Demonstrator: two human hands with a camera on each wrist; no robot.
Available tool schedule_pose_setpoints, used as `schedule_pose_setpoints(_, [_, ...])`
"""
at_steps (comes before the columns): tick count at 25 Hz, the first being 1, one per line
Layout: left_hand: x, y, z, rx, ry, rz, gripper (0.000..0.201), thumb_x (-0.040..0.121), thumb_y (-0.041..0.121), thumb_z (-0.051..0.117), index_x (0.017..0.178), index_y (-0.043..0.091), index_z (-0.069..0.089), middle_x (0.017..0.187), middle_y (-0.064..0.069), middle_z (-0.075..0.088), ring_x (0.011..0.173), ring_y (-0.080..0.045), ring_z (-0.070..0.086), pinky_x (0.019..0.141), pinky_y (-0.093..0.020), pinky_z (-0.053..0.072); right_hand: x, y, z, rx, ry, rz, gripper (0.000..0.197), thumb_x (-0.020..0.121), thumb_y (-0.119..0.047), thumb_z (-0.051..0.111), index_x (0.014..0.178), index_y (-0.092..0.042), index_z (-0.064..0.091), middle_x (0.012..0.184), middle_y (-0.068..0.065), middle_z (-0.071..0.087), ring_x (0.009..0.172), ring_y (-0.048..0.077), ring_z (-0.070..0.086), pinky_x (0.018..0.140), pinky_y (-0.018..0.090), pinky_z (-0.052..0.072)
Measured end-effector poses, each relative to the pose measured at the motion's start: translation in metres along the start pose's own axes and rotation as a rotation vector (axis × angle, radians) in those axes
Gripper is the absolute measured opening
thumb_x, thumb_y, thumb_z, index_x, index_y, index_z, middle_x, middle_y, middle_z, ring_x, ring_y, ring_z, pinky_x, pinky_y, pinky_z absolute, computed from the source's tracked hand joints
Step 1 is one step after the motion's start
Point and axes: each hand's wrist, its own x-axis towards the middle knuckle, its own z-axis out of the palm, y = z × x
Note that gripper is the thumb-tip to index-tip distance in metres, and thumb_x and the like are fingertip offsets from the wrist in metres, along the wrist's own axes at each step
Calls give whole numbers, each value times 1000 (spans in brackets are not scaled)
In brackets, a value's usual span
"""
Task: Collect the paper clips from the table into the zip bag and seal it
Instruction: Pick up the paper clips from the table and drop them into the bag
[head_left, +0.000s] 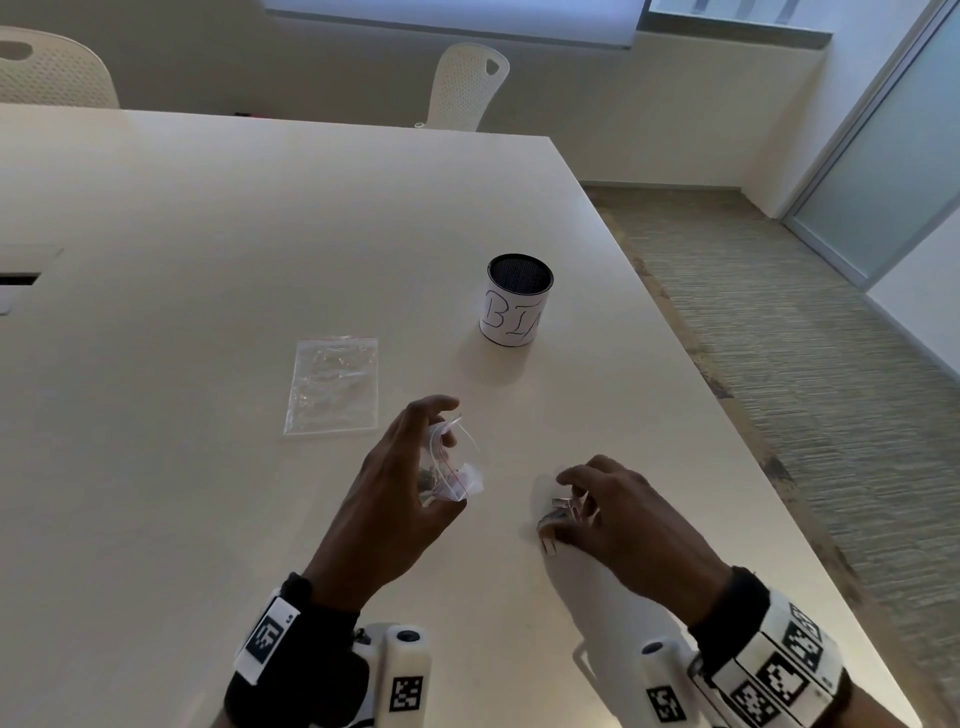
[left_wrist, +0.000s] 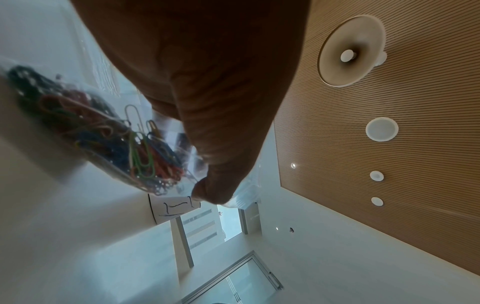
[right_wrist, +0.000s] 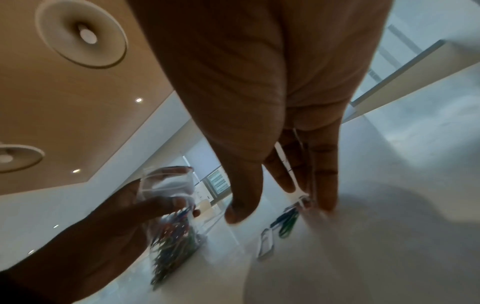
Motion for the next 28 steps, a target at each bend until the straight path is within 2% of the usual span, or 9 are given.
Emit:
schedule_pose_setpoints(2, [1,0,0,-4,2,-1,68,83,17,80,138,36,43,111,12,59,89,-10,64,72,-10,51,-3,-10,8,-112,-41,0,59,79,-56,79,126,-25,62,118,-7,58,102,15,63,92,29,53])
schedule_pose_setpoints(7, [1,-1,1,-14,2,-4,67,84,20,80,138,34,44,110,12,59,87,-11,64,70,-10,51,2,-20,12,-98,6,-33,9,95,-23,70,103,-25,67,104,-6,61,90,19,66,80,27,51])
schedule_pose_setpoints(10, [0,-1,1,-11,-10,-9,70,83,18,81,139,36,43,111,13,59,85,-12,65,70,-13,54,7,-19,9,-143,-52,-35,11,97,-14,61,105,-22,63,106,-1,61,93,23,64,75,28,46])
schedule_pose_setpoints(15, [0,0,1,-10,-10,-13,69,83,17,81,138,36,43,110,12,58,83,-12,66,70,-13,53,4,-25,8,-267,-152,-66,10,105,-14,47,111,-12,54,111,9,59,99,30,62,74,28,34])
schedule_pose_setpoints(18, [0,0,1,-7,-8,-6,69,83,16,81,139,35,44,111,12,59,83,-11,65,69,-10,51,1,-29,8,-277,-123,-105,14,107,-20,43,108,-11,54,107,9,59,95,31,64,76,32,42])
schedule_pose_setpoints(20, [1,-1,2,-4,-9,-3,71,82,13,81,139,34,44,112,11,59,82,-11,65,69,-10,50,2,-28,9,-309,-96,-150,13,105,-16,44,103,-12,55,101,9,61,89,28,66,73,32,45])
schedule_pose_setpoints(24, [0,-1,1,-10,-6,10,70,83,13,82,139,32,45,110,10,59,86,-10,65,69,-9,50,8,-23,8,-356,-102,-173,7,97,-6,55,97,-11,59,98,9,66,81,23,66,66,27,42])
schedule_pose_setpoints(26, [0,0,1,-14,-5,9,67,84,16,81,139,31,45,110,11,59,88,-10,65,70,-9,50,13,-15,1,-304,-89,-141,2,96,-11,63,96,-9,64,97,8,69,85,24,69,69,31,51])
schedule_pose_setpoints(28, [1,0,1,-17,-1,-1,67,85,17,80,139,33,44,110,12,58,89,-11,65,70,-10,51,20,-5,-9,-98,-58,-58,4,93,-14,70,90,-11,70,86,5,73,75,20,71,69,31,58])
